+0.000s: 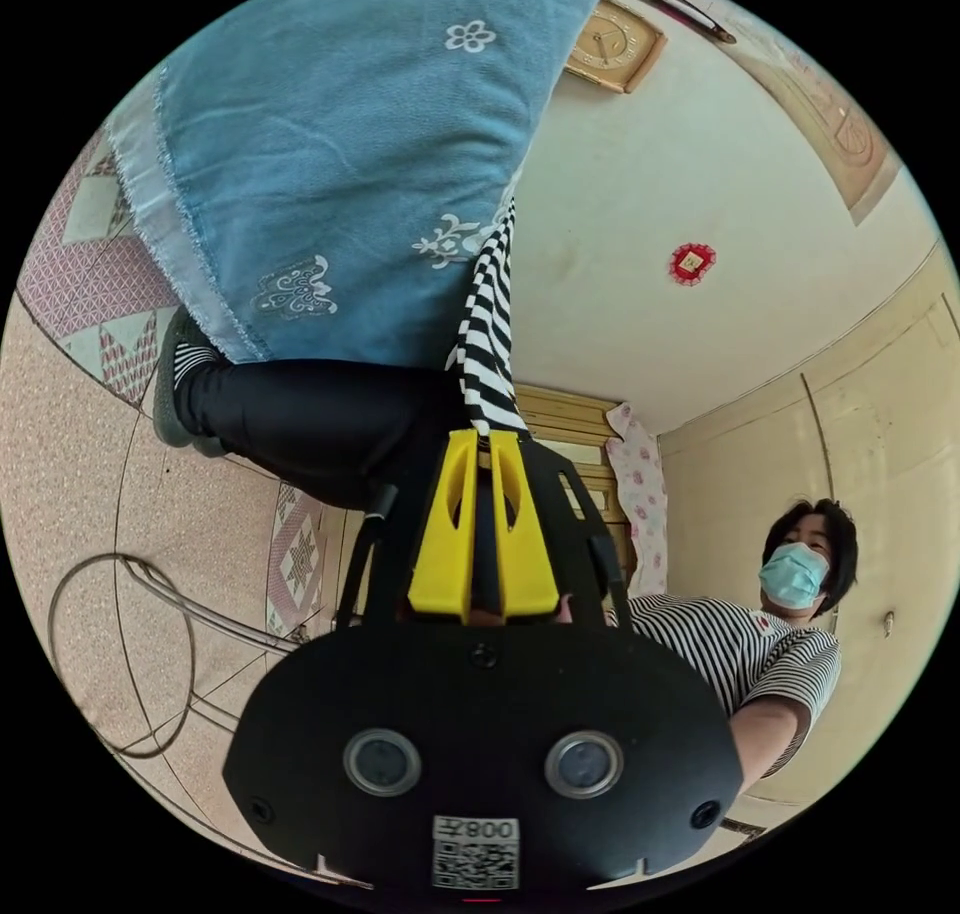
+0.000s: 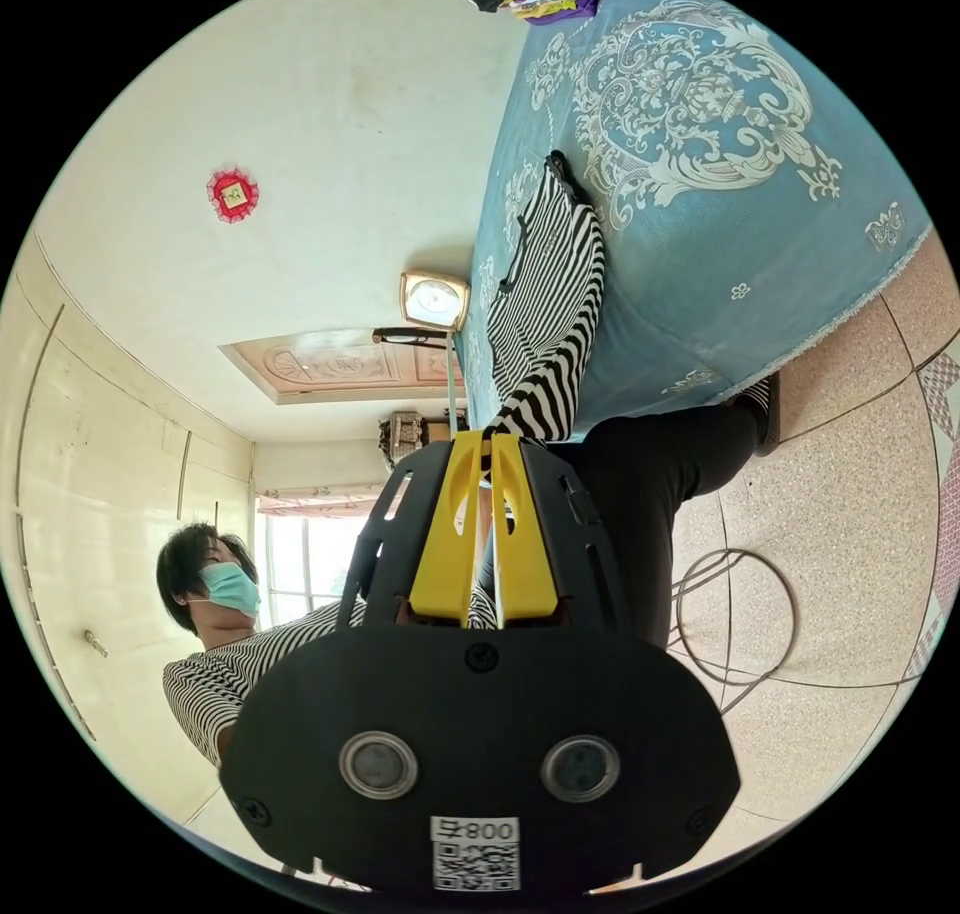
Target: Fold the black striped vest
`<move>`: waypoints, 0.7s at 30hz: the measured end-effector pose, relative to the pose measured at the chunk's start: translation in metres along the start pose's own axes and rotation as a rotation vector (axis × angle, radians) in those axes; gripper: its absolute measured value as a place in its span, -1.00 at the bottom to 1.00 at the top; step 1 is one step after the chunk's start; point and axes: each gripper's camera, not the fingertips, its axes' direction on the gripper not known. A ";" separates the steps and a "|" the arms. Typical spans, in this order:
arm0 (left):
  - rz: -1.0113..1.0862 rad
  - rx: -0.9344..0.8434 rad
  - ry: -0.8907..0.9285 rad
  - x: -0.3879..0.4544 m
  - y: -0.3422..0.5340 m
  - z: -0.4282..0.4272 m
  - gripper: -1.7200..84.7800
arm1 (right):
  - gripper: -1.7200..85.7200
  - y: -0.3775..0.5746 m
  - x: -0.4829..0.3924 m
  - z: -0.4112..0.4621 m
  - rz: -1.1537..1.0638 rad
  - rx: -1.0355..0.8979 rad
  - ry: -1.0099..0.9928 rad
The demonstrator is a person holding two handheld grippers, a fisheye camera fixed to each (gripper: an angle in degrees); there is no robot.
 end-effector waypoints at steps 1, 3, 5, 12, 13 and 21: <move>0.003 0.002 0.007 0.005 0.002 -0.002 -0.89 | -0.93 0.000 -0.002 0.000 0.000 0.000 0.002; 0.012 0.005 0.007 0.015 0.005 -0.005 -0.90 | -0.93 0.001 -0.011 -0.002 -0.003 0.000 0.008; 0.043 0.035 0.016 0.035 0.010 -0.013 -0.90 | -0.93 0.002 -0.017 -0.005 -0.008 0.003 0.014; 0.191 0.034 0.001 0.118 0.010 -0.022 -0.91 | -0.93 0.005 -0.040 -0.012 -0.020 -0.001 0.030; 0.205 0.015 -0.019 0.132 0.009 -0.020 -0.91 | -0.93 0.005 -0.041 -0.012 -0.019 -0.001 0.030; 0.267 -0.056 -0.090 0.212 0.009 0.003 -0.91 | -0.93 0.010 -0.068 -0.020 -0.047 -0.010 0.026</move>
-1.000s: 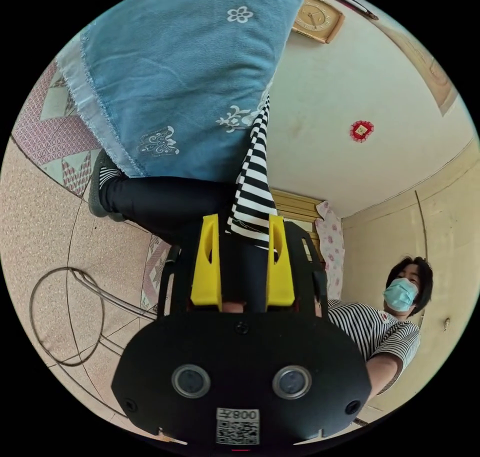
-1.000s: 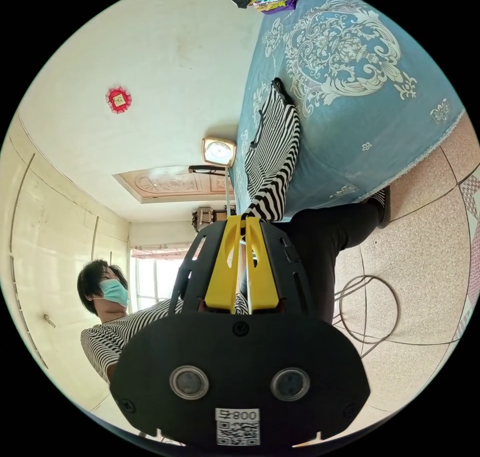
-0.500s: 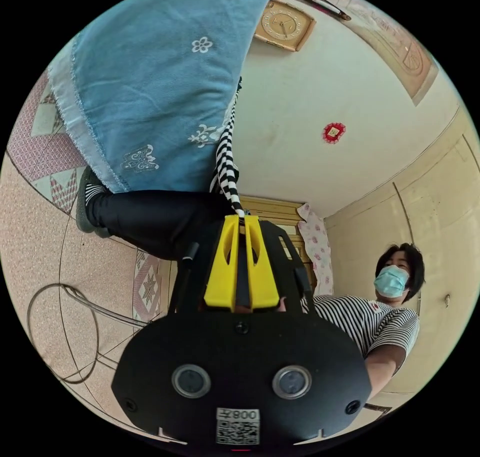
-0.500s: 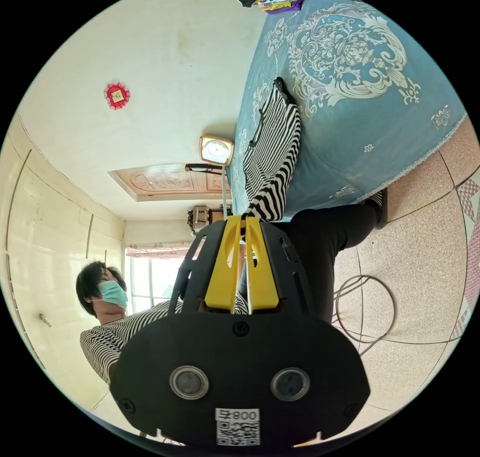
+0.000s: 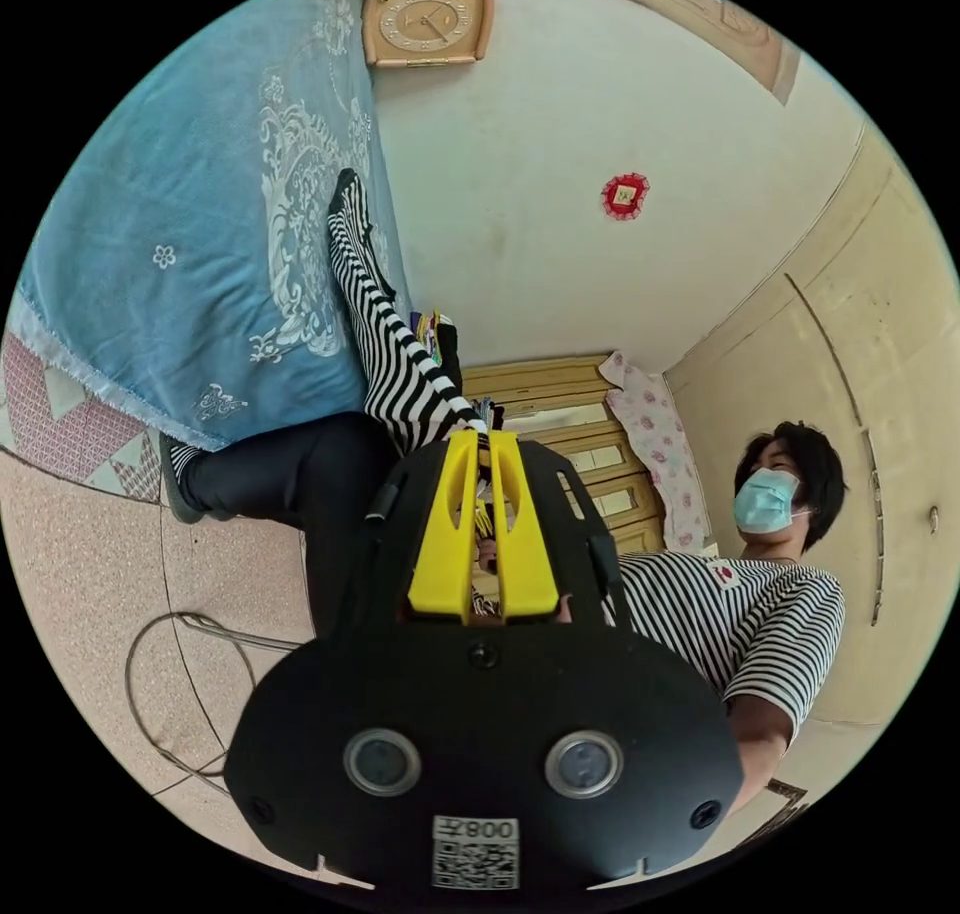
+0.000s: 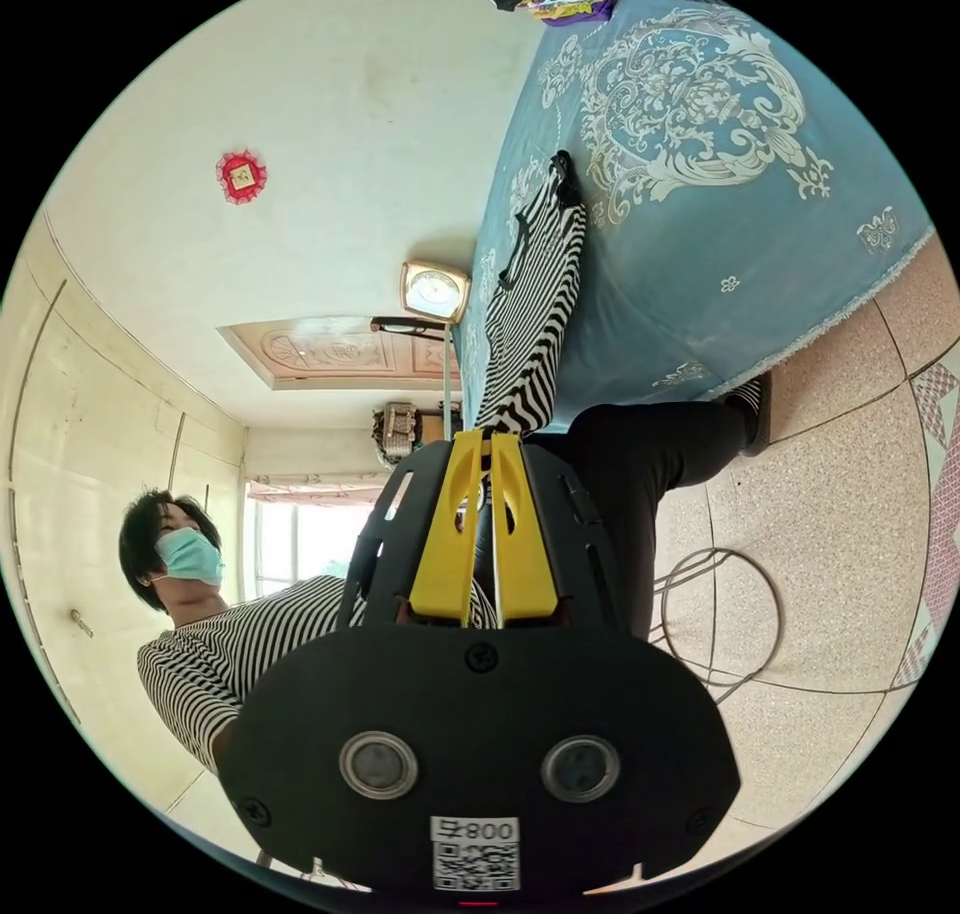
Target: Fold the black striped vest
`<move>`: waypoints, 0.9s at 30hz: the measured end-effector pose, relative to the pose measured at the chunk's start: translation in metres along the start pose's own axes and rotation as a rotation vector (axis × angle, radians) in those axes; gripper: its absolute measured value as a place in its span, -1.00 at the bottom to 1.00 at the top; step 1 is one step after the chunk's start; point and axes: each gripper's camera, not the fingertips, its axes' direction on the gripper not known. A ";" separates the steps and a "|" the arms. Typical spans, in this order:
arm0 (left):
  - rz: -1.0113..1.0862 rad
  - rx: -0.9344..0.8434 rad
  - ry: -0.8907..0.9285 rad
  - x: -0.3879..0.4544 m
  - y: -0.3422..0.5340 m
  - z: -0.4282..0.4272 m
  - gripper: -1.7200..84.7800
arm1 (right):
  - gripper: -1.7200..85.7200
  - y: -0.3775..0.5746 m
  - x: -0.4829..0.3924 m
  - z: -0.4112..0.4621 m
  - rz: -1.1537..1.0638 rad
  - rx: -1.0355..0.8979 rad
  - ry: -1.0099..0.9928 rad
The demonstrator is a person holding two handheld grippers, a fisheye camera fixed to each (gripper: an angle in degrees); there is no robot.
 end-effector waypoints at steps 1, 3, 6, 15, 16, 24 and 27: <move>-0.016 -0.006 -0.010 0.006 -0.001 0.001 -0.91 | -0.93 0.000 -0.001 -0.001 0.001 0.001 0.001; -0.044 0.003 -0.014 0.015 -0.002 0.003 -0.91 | -0.93 0.001 -0.004 -0.006 0.019 0.007 0.002; -0.054 0.007 -0.034 0.035 -0.008 0.008 -0.91 | -0.93 -0.001 -0.010 -0.010 0.028 0.019 -0.020; 0.036 -0.022 -0.067 0.114 -0.094 0.054 -0.91 | -0.93 -0.056 -0.072 -0.008 -0.094 0.028 -0.101; 0.055 -0.023 -0.071 0.124 -0.113 0.063 -0.91 | -0.93 -0.063 -0.077 -0.007 -0.106 0.028 -0.101; 0.103 -0.027 -0.139 0.176 -0.241 0.132 -0.91 | -0.93 -0.182 -0.142 0.006 -0.187 0.037 -0.050; 0.092 -0.024 -0.158 0.185 -0.283 0.158 -0.91 | -0.93 -0.224 -0.155 0.014 -0.174 0.041 -0.039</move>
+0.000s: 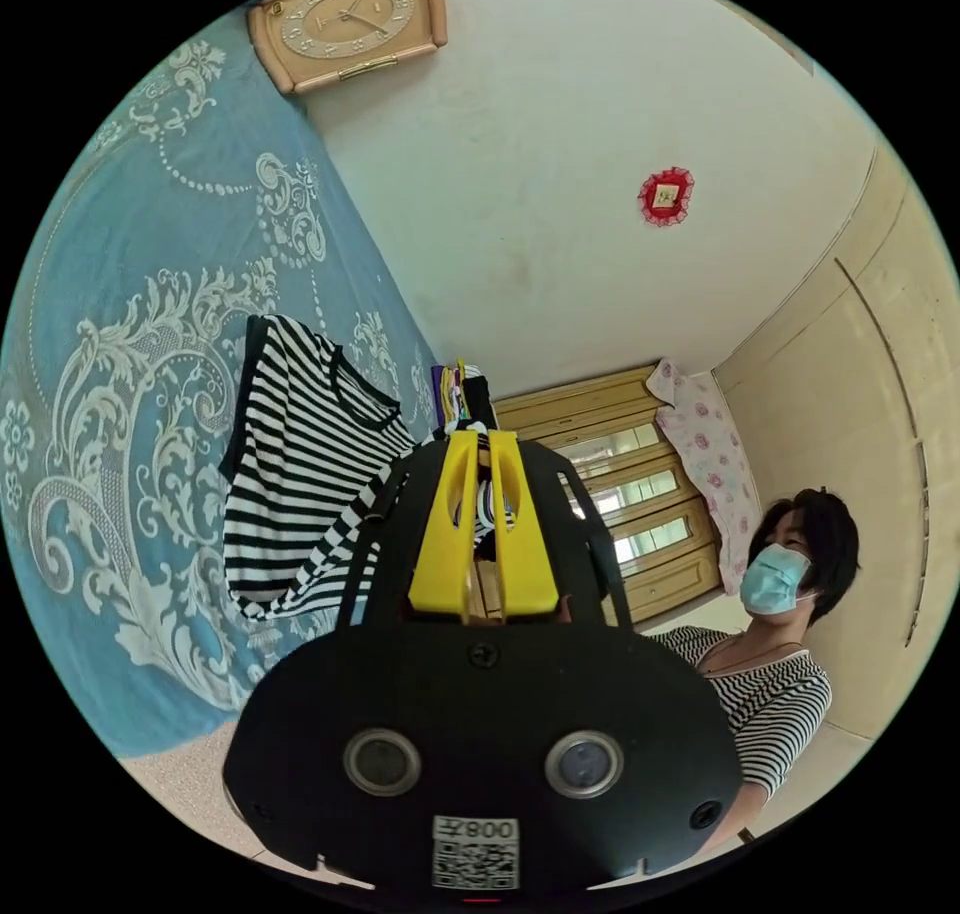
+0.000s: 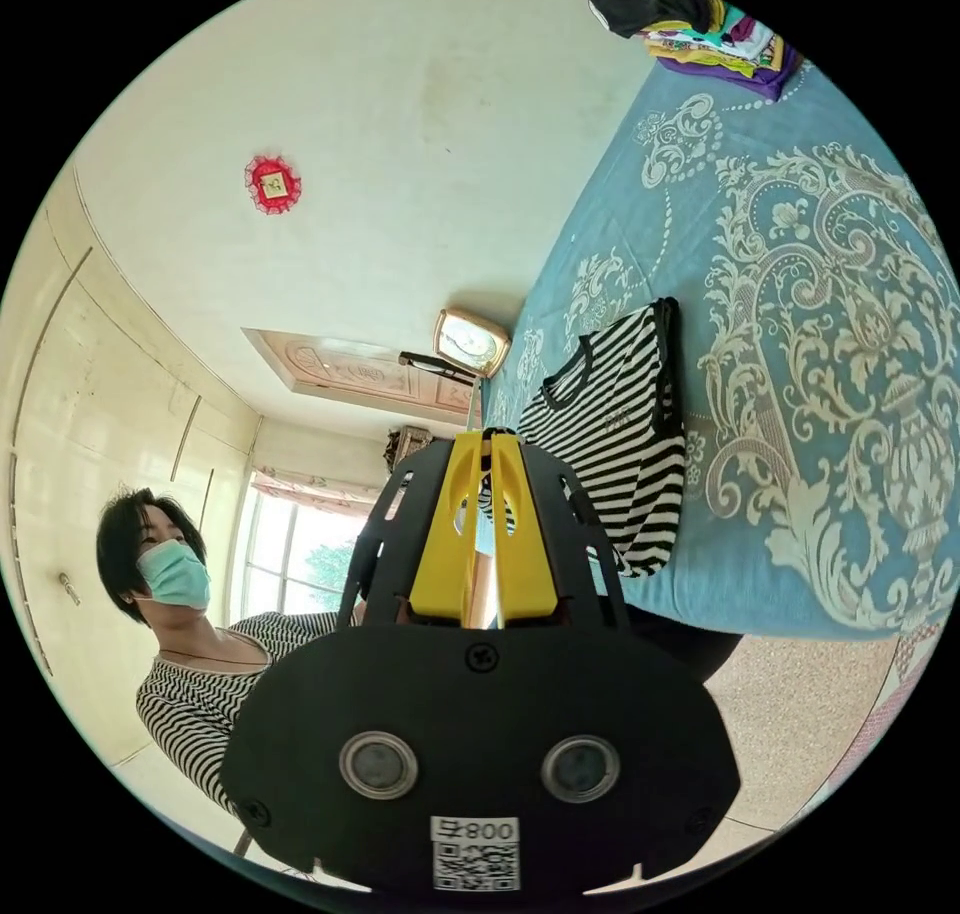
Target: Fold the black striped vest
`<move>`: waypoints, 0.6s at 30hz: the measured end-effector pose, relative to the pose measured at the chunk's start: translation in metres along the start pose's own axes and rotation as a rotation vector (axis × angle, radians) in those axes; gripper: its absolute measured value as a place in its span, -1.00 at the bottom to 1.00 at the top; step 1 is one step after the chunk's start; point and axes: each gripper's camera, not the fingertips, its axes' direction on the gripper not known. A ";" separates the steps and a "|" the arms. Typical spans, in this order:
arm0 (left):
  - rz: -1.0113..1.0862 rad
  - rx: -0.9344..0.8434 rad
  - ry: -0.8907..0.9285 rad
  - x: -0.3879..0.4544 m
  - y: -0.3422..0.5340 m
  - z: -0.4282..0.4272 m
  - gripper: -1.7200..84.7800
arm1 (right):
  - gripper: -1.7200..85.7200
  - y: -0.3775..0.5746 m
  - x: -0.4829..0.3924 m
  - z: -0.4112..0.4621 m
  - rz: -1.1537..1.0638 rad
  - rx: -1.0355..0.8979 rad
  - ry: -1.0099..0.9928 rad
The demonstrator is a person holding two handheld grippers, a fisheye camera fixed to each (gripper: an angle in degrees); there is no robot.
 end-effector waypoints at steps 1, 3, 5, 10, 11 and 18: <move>-0.006 0.003 -0.010 0.003 -0.015 0.009 -0.91 | -0.93 -0.008 -0.001 0.002 0.002 0.001 0.001; -0.014 0.000 -0.027 0.008 -0.037 0.021 -0.91 | -0.93 -0.038 -0.003 0.010 0.019 0.001 0.012; -0.027 -0.004 -0.059 0.013 -0.063 0.034 -0.91 | -0.93 -0.057 -0.004 0.016 0.033 0.000 0.019; -0.058 0.005 -0.098 0.022 -0.106 0.057 -0.91 | -0.93 -0.104 -0.007 0.036 0.069 -0.017 0.042; -0.066 0.005 -0.110 0.025 -0.116 0.063 -0.91 | -0.93 -0.115 -0.007 0.042 0.076 -0.025 0.051; -0.100 -0.006 -0.177 0.038 -0.165 0.096 -0.90 | -0.93 -0.173 -0.014 0.076 0.135 -0.053 0.094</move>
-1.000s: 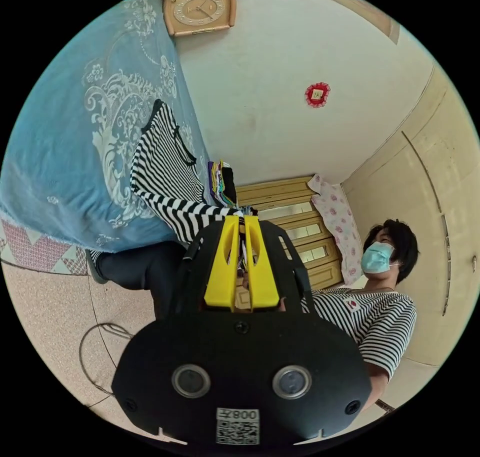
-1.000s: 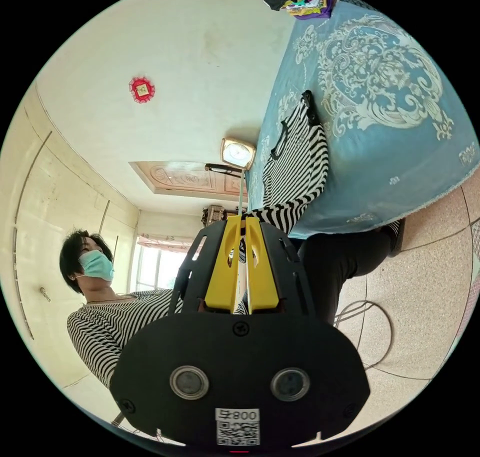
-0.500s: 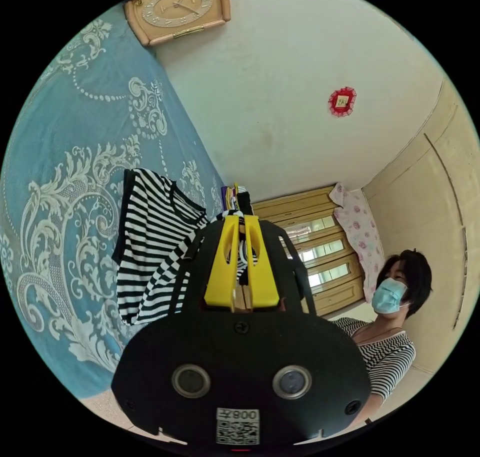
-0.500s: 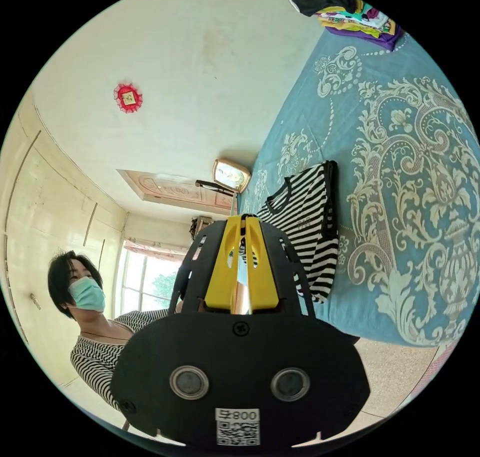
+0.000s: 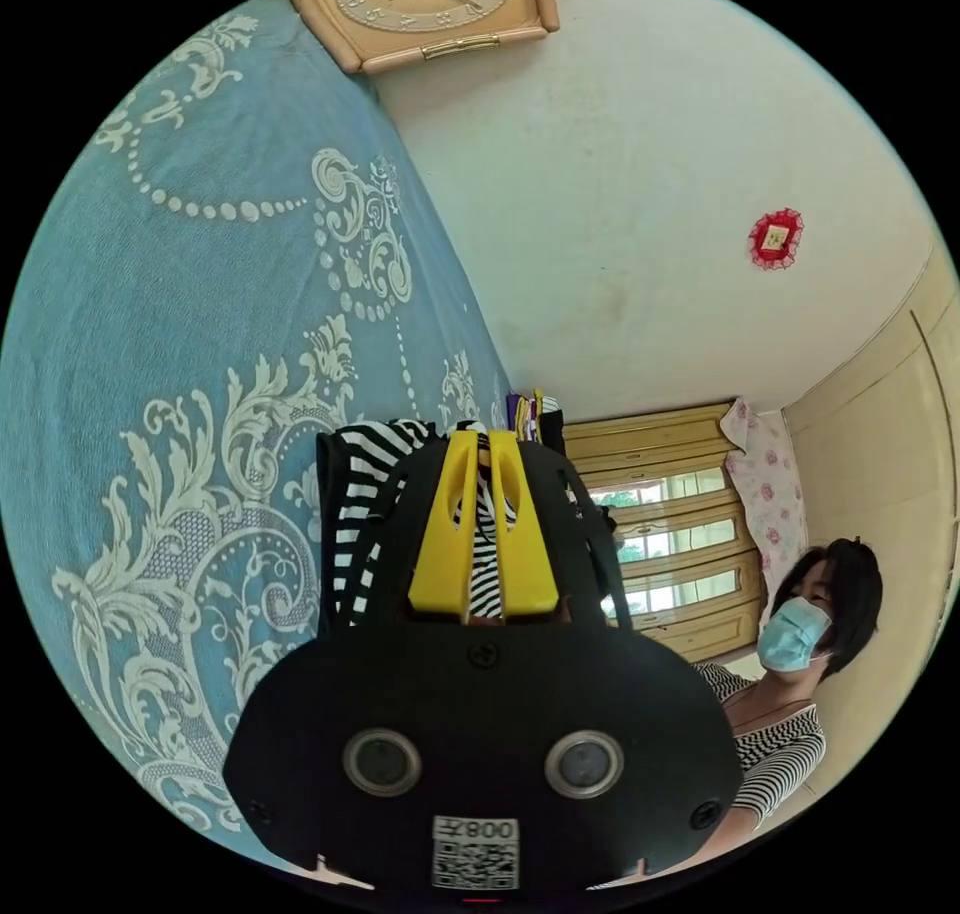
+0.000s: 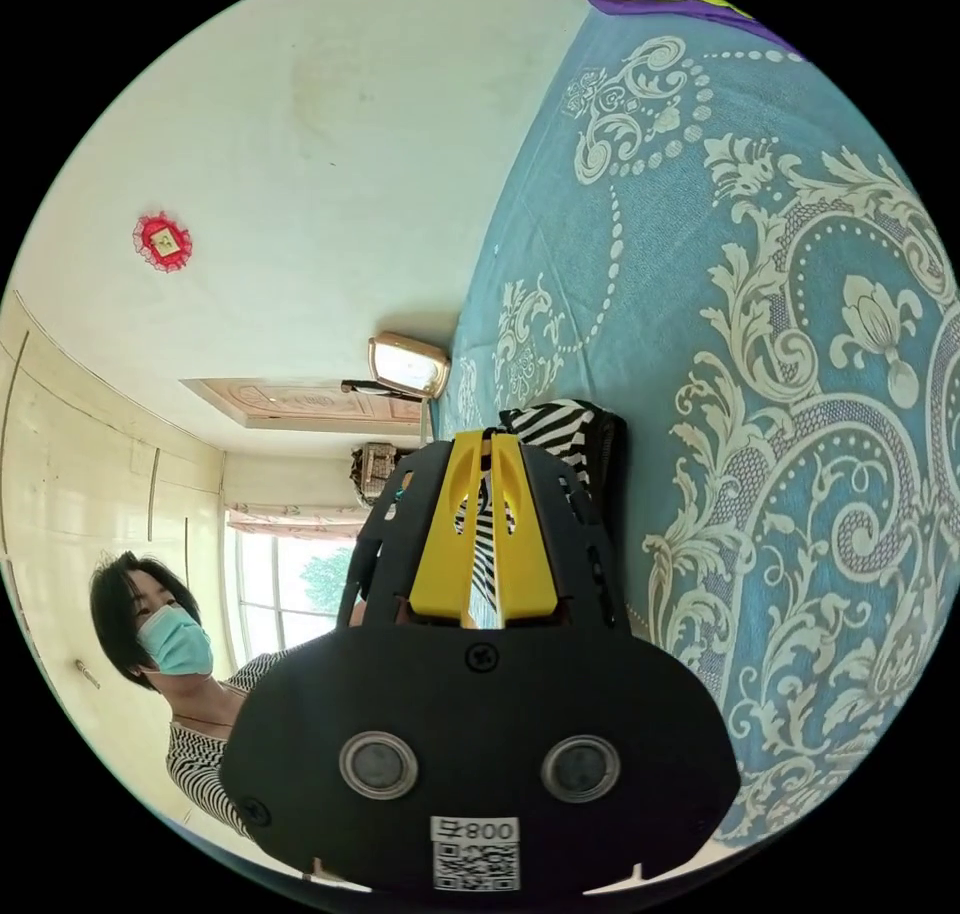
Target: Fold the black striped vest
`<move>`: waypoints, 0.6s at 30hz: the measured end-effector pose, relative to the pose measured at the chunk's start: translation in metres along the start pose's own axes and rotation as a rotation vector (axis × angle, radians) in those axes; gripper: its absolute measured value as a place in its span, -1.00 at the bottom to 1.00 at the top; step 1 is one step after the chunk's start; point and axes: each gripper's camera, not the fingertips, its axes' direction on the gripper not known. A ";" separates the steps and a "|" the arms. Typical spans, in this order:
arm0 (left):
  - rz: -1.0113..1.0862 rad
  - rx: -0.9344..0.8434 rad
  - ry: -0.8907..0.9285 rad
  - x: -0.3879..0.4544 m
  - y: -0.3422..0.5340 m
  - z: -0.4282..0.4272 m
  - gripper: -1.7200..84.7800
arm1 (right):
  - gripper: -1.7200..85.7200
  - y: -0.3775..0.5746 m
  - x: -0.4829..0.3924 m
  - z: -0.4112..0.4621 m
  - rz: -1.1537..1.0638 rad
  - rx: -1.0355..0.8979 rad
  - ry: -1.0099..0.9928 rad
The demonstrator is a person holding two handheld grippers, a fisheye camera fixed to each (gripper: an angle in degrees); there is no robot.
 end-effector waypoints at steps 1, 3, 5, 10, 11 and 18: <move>-0.007 0.000 -0.014 0.004 -0.007 0.005 -0.90 | -0.93 -0.004 -0.001 0.002 0.007 -0.001 0.005; -0.016 0.000 -0.028 0.010 -0.018 0.014 -0.90 | -0.93 -0.019 -0.007 0.012 0.032 -0.004 0.017; -0.029 0.000 -0.055 0.017 -0.031 0.025 -0.89 | -0.93 -0.028 -0.011 0.019 0.051 -0.008 0.032; -0.065 0.006 -0.098 0.029 -0.045 0.045 -0.85 | -0.92 -0.042 -0.020 0.034 0.104 0.006 0.037; -0.065 0.018 -0.091 0.033 -0.047 0.048 -0.83 | -0.92 -0.043 -0.024 0.037 0.101 0.009 0.034; -0.032 0.106 -0.062 0.068 -0.044 0.054 -0.79 | -0.90 -0.033 -0.064 0.042 0.030 0.094 0.011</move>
